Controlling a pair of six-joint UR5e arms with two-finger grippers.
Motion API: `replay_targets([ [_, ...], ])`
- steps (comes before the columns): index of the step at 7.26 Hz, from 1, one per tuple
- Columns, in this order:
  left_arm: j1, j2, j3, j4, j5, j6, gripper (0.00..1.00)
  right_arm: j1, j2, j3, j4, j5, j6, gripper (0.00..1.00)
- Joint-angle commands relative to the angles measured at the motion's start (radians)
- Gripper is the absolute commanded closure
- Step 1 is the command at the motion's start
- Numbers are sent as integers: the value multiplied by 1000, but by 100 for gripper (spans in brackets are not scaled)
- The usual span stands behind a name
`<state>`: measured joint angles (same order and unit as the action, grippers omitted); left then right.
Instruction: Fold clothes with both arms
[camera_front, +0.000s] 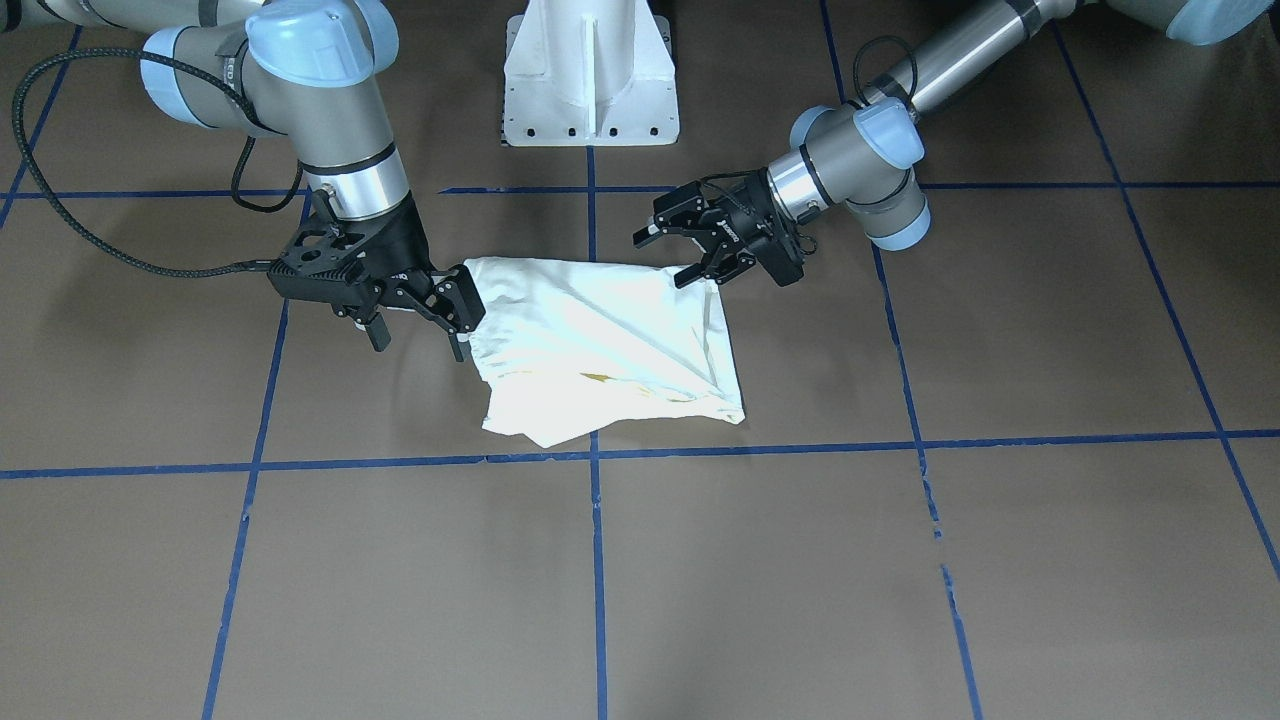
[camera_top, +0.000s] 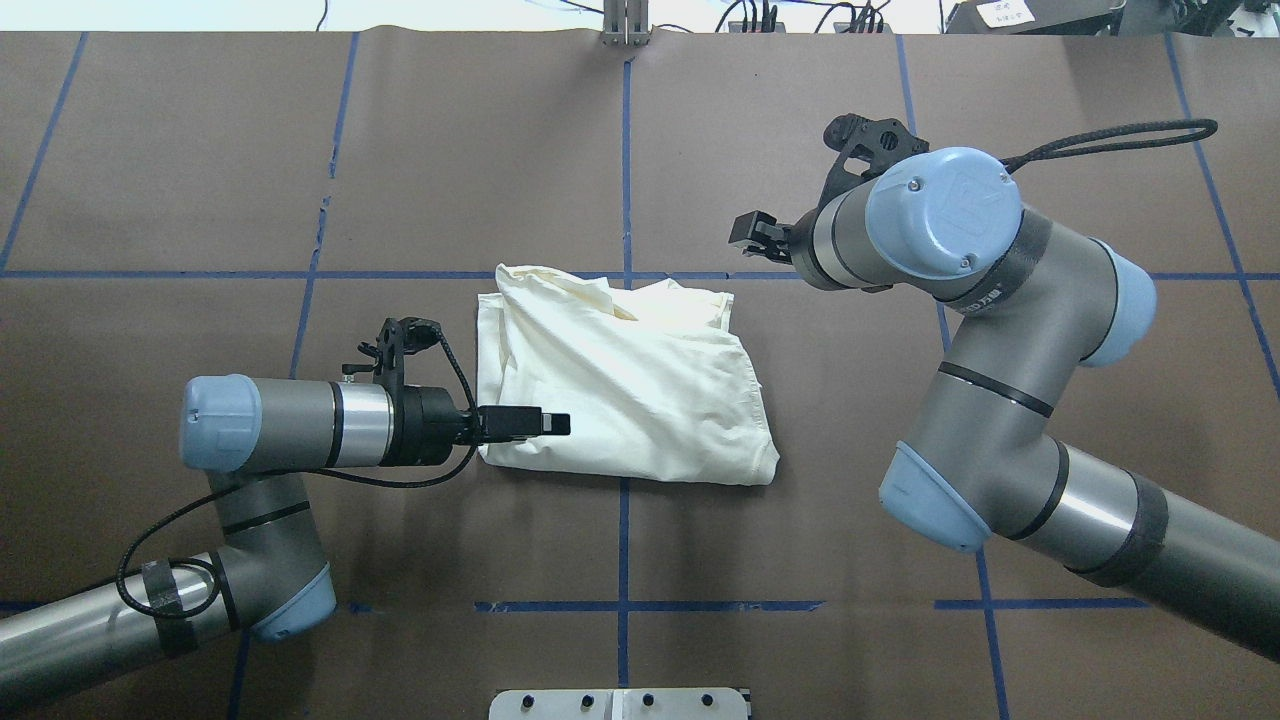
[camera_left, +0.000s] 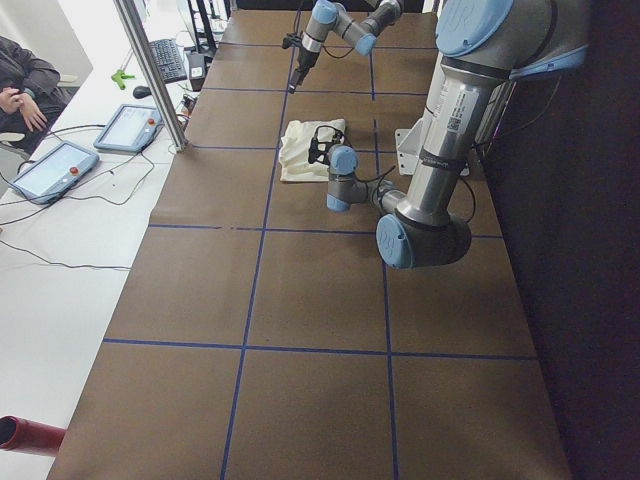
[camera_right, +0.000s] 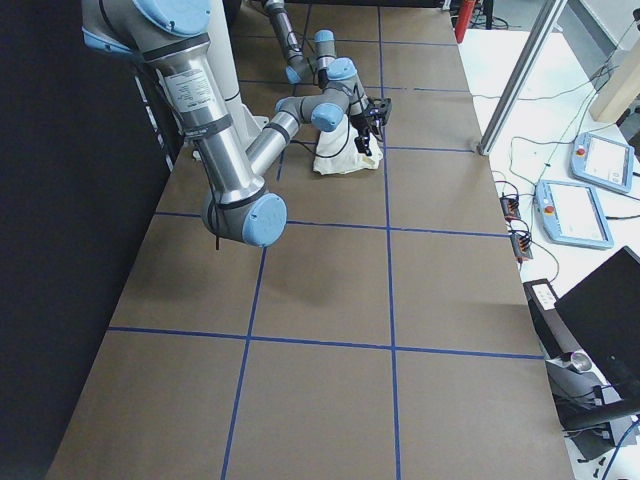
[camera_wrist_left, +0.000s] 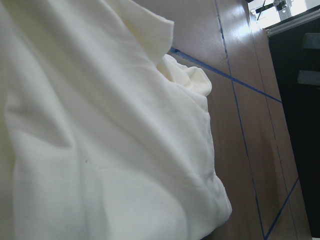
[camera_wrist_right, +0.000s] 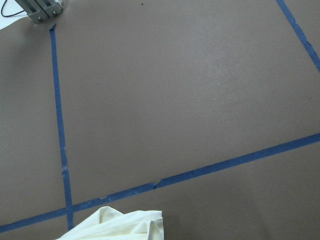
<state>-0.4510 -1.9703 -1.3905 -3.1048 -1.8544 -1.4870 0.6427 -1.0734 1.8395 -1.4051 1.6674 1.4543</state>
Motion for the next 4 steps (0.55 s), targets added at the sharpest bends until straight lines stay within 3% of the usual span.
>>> replay_targets([
  [1, 2, 57, 21, -87, 1, 2, 0, 0, 0, 4, 0, 0, 0, 0],
  [4, -12, 57, -19, -80, -8, -2, 0, -4, 4, 4, 0, 0, 3, 0],
])
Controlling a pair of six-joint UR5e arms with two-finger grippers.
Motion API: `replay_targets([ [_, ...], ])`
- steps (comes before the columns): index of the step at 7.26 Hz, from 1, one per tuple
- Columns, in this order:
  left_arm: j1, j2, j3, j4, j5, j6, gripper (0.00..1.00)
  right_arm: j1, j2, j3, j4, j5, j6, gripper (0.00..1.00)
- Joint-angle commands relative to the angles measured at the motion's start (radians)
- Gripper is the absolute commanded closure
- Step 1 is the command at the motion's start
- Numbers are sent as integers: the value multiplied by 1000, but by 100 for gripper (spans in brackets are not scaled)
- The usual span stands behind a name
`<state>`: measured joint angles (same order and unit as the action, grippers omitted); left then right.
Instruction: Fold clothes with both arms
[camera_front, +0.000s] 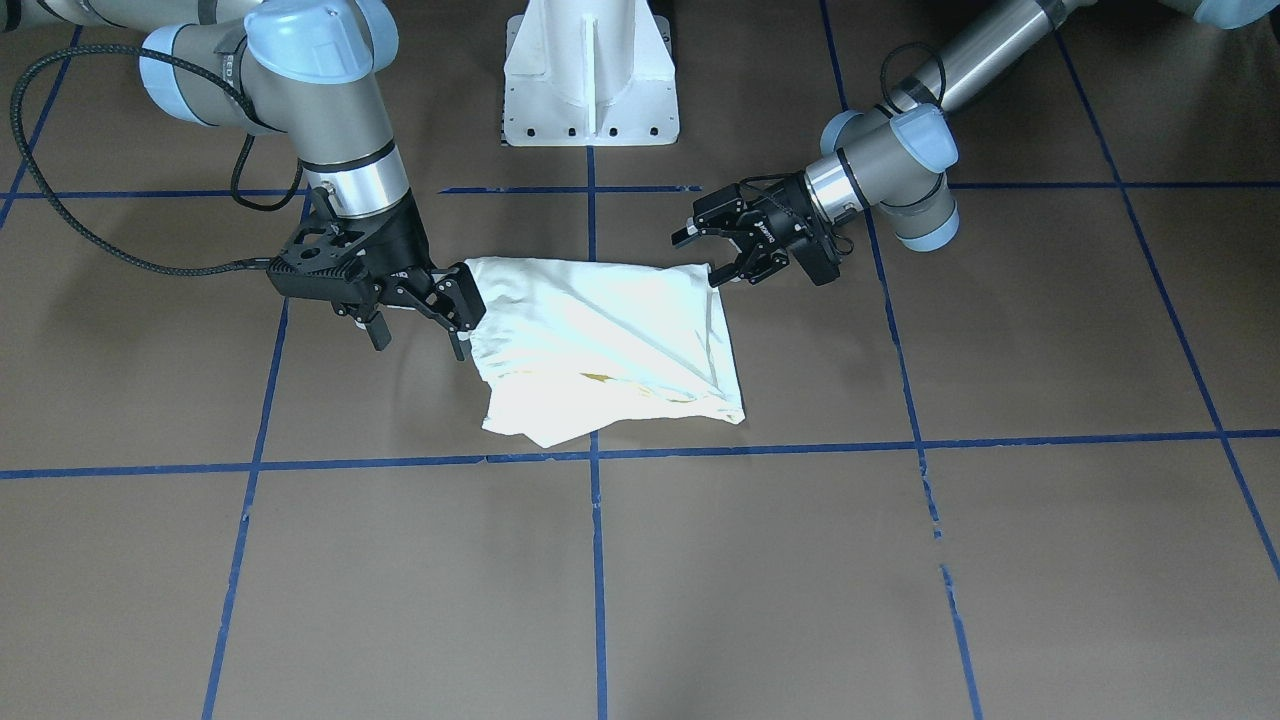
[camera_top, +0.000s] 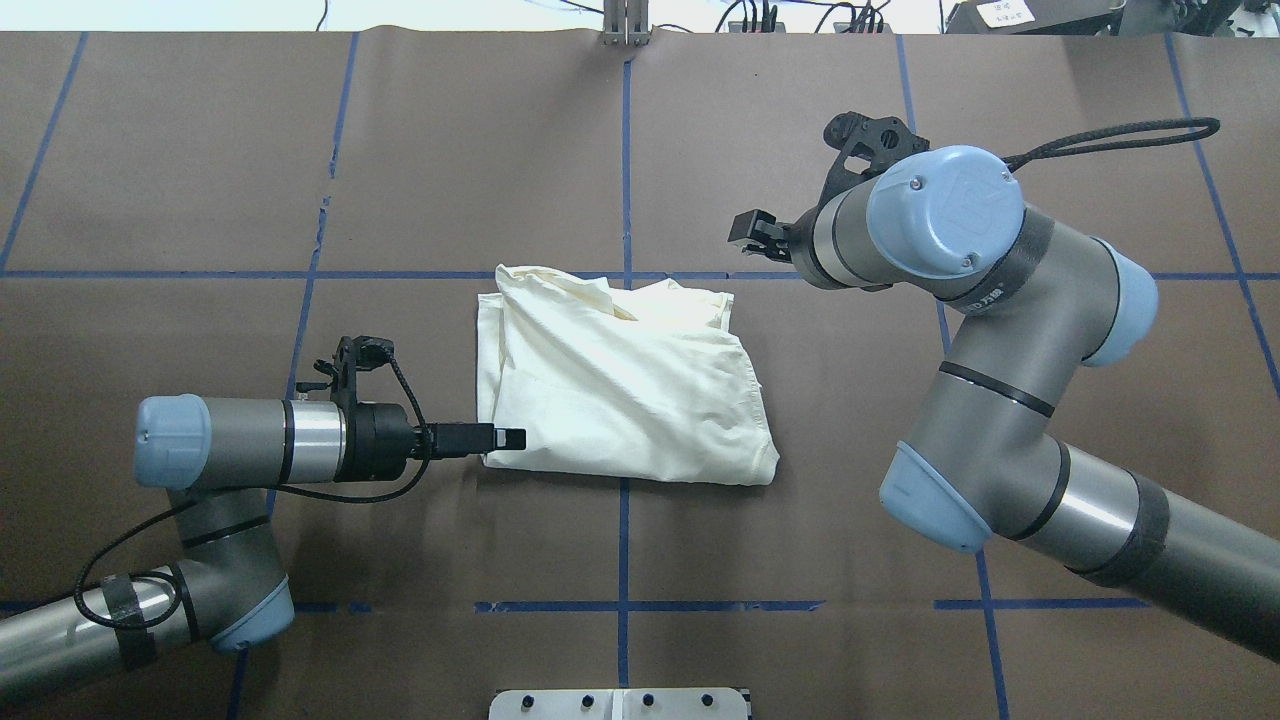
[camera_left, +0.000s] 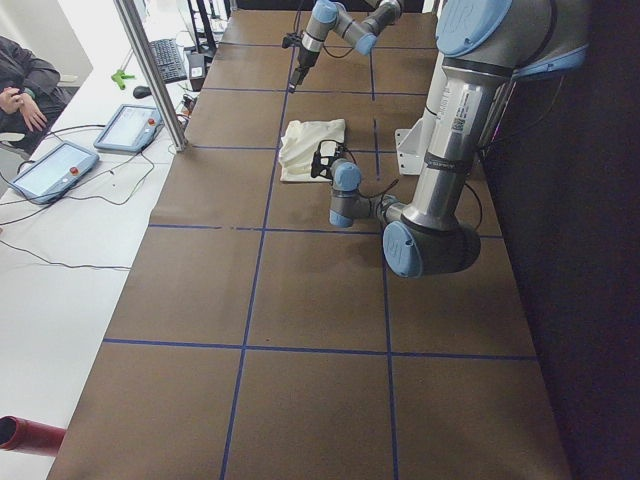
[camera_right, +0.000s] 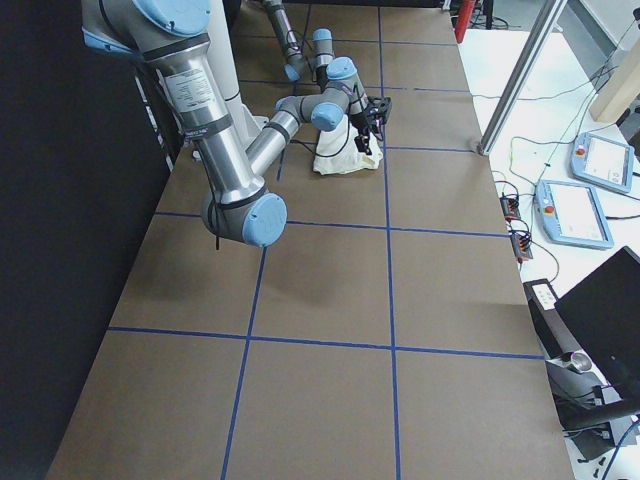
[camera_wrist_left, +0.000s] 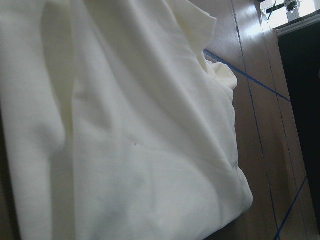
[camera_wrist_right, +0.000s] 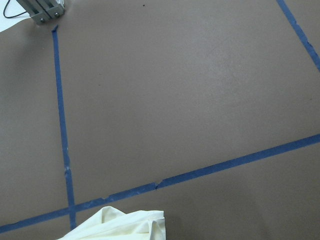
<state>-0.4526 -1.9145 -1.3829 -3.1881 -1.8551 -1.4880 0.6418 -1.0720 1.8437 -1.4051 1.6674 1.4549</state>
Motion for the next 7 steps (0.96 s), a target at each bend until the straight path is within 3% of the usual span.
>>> replay_targets([
  [1, -43, 3, -63, 31, -16, 0, 0, -26, 9, 0, 1, -8, 5, 0],
  [2, -129, 3, -68, 65, -112, 2, 0, -54, 15, -1, 0, -15, 19, 0],
  [4, -349, 17, -62, 62, -357, 12, 0, -126, 20, -21, -5, -95, 45, 19],
  [5, -389, 18, -61, 62, -395, 14, 0, -157, 23, -59, 0, -138, 76, 28],
  [7, -388, 18, -56, 63, -394, 28, 0, -188, 136, -220, 3, -202, 129, 33],
])
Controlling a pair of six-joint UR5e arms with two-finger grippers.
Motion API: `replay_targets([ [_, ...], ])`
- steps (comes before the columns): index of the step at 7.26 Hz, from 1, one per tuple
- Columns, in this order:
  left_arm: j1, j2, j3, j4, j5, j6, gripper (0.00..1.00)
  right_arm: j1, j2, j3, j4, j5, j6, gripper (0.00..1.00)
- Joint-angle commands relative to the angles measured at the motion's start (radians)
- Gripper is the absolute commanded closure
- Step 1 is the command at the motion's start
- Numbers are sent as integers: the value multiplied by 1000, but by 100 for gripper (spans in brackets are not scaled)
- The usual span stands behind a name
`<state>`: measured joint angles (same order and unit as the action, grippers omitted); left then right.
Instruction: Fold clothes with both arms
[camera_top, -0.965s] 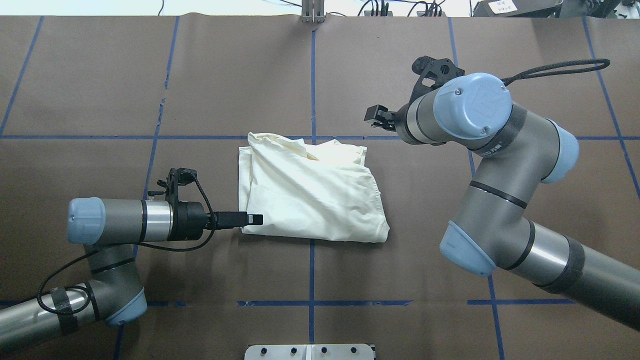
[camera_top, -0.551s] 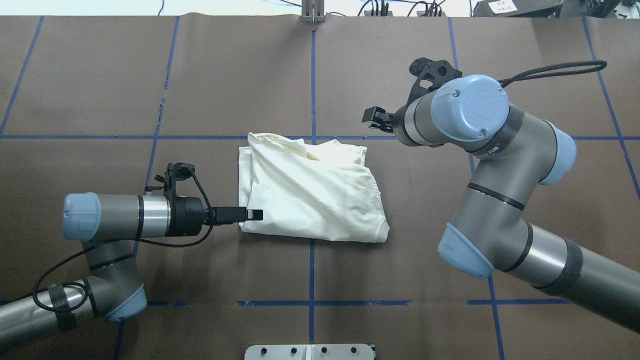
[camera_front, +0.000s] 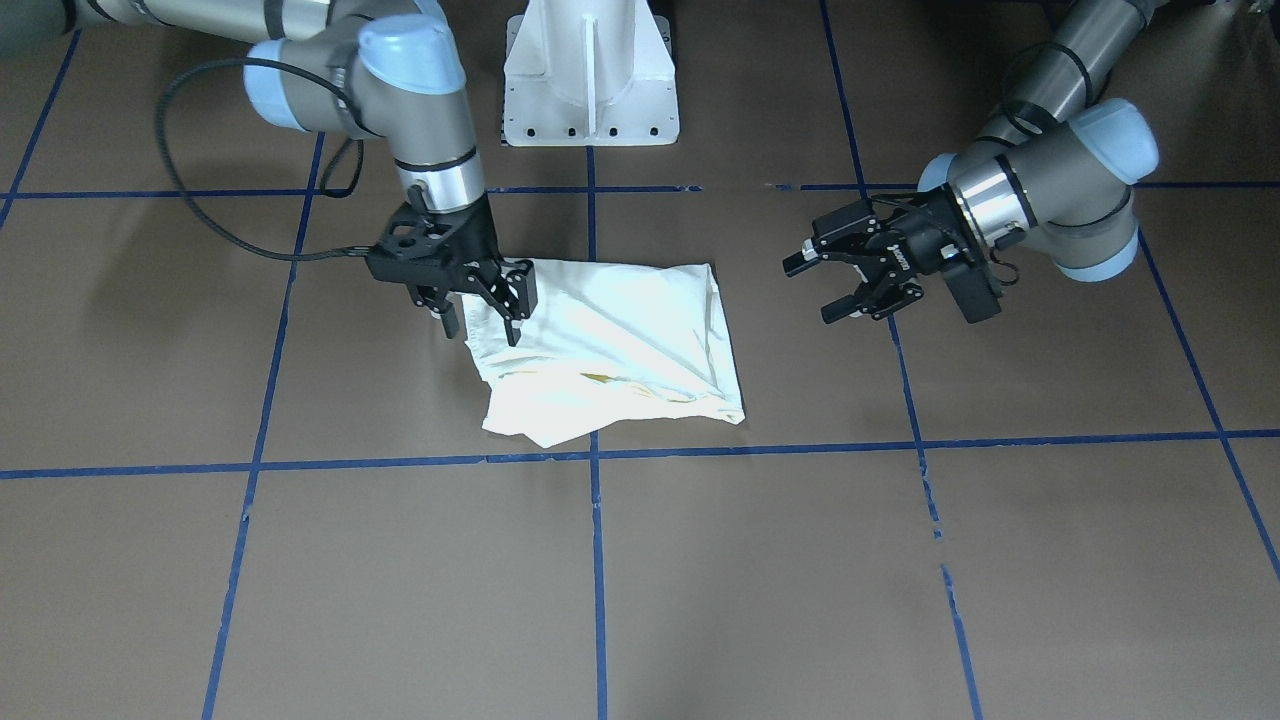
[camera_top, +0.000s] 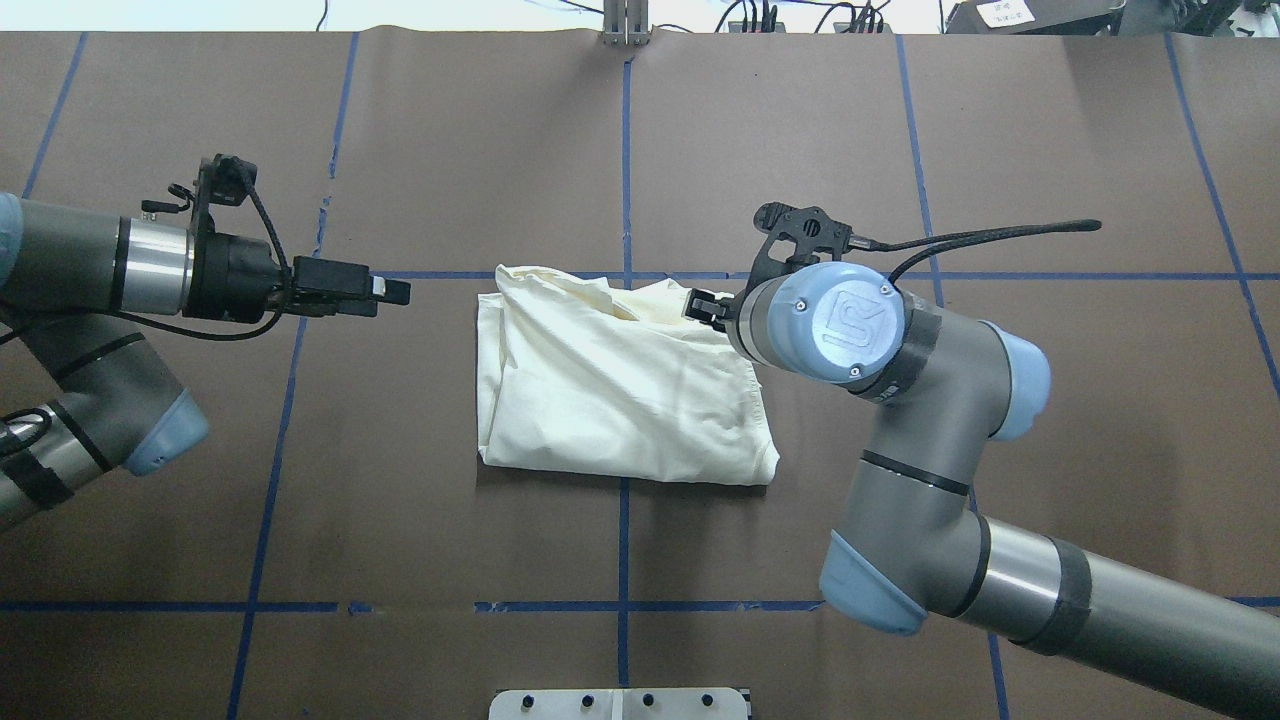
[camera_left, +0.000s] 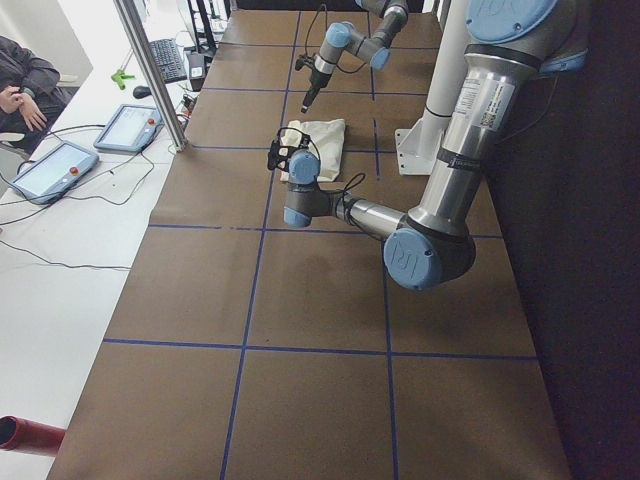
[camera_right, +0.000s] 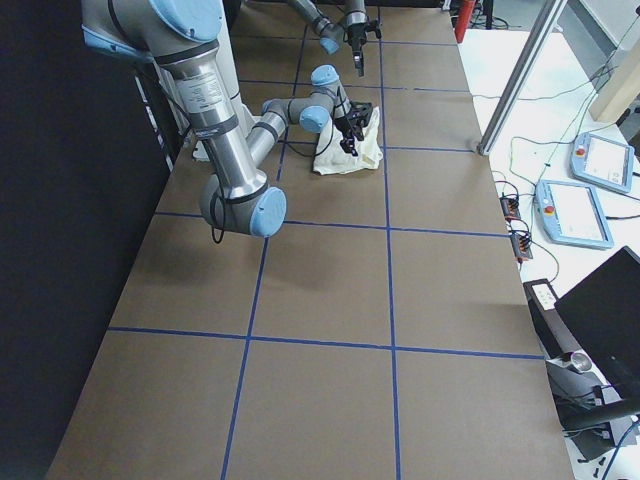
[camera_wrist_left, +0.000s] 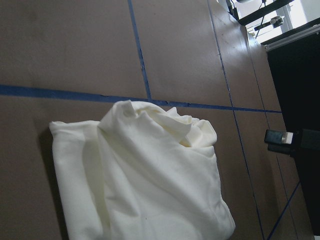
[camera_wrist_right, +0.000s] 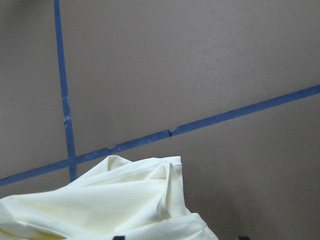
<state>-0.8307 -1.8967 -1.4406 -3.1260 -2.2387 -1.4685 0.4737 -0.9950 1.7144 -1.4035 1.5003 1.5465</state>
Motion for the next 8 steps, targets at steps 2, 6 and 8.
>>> replay_targets([
  [2, -8, 1, 3, 0, -9, 8, 0, -21, 59, -111, 0, -46, 34, 33],
  [6, -8, 2, 3, 0, -4, 8, 0, -41, 58, -116, 0, -49, 49, 69],
  [8, -8, 2, 3, 0, -4, 8, 0, -41, 56, -121, 0, -49, 58, 100],
])
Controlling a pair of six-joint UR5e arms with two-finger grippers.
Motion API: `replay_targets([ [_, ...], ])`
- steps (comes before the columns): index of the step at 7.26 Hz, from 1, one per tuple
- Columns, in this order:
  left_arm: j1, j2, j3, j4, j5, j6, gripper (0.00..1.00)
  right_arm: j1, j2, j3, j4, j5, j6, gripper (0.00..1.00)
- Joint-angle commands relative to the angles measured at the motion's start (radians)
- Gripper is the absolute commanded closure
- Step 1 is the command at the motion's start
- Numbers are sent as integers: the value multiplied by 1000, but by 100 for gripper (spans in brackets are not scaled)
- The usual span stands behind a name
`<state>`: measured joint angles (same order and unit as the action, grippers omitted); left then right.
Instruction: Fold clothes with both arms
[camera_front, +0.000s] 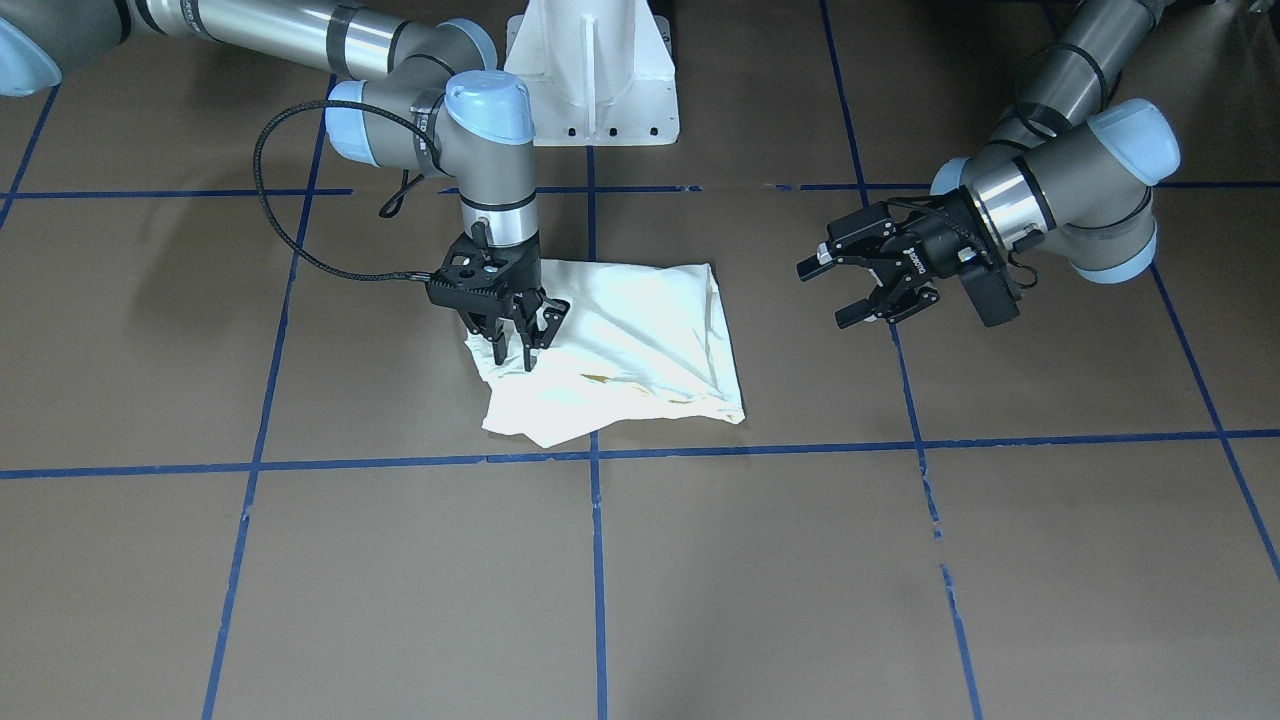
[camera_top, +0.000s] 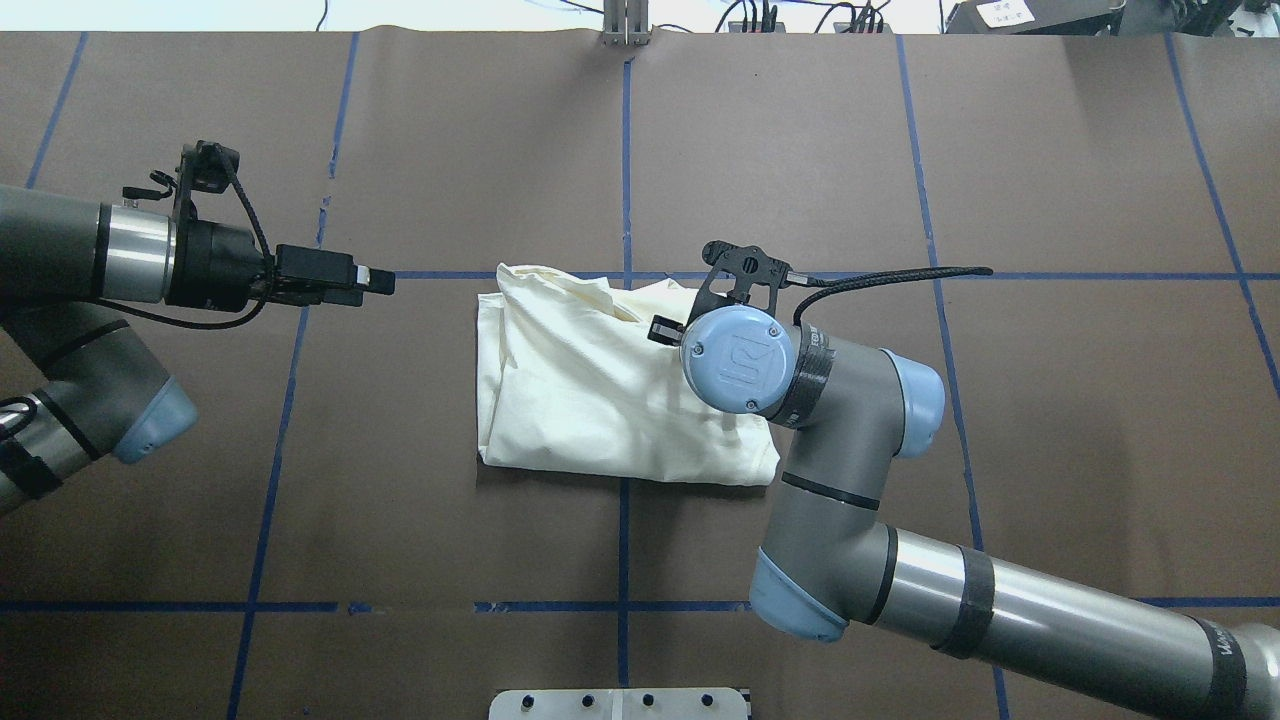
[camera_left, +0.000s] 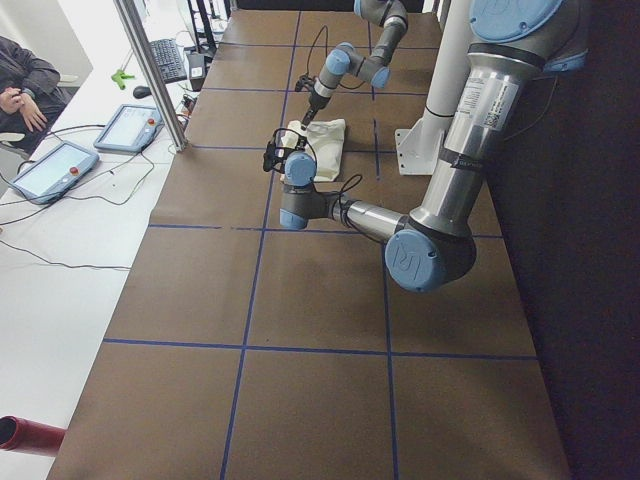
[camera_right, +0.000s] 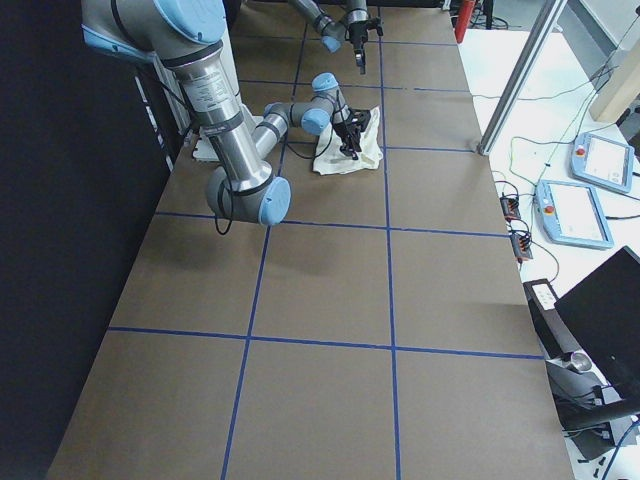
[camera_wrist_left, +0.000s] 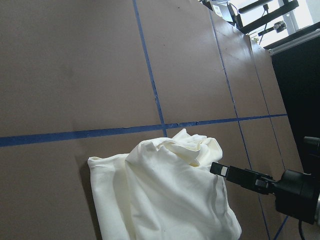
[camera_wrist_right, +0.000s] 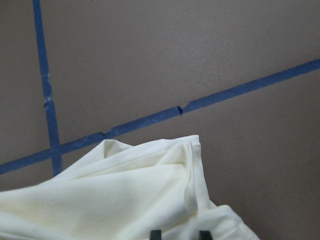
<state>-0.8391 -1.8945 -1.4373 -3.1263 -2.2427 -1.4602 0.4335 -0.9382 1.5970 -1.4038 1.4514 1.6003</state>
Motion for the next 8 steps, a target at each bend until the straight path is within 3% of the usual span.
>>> replay_targets([
  [1, 0, 0, 0, -2, -1, 0, 0, -1, 1, -3, 0, 0, 26, 100],
  [5, 2, 2, -3, -2, 6, -2, 0, 102, 36, -14, -8, 4, 21, 100],
  [8, 5, 3, 0, -2, 11, -2, 0, 105, 87, -84, -3, 3, 15, 100],
])
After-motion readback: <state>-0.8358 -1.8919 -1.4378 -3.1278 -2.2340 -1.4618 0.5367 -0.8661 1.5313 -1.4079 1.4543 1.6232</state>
